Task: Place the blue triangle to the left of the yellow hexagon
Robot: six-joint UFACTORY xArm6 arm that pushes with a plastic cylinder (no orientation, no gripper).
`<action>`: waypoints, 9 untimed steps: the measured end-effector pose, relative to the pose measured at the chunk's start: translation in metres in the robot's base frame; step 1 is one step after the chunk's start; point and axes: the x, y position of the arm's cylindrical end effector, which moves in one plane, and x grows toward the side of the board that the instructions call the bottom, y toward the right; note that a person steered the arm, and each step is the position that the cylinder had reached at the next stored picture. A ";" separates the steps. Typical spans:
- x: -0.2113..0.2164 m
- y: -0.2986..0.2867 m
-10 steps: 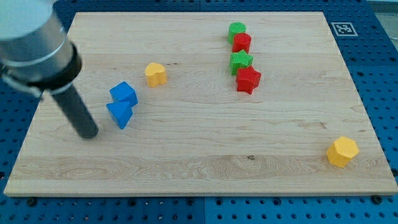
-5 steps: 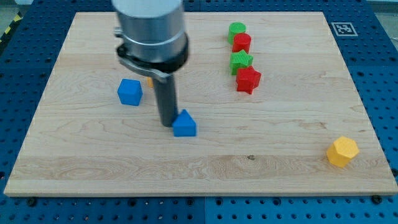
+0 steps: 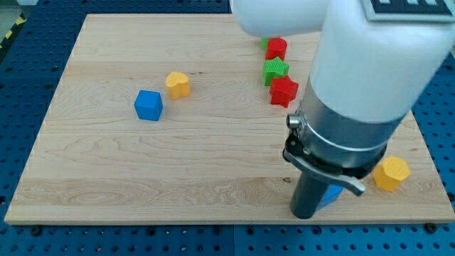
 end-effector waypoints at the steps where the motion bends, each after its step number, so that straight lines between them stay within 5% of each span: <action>1: 0.000 0.010; 6: -0.010 0.130; 9: -0.003 0.024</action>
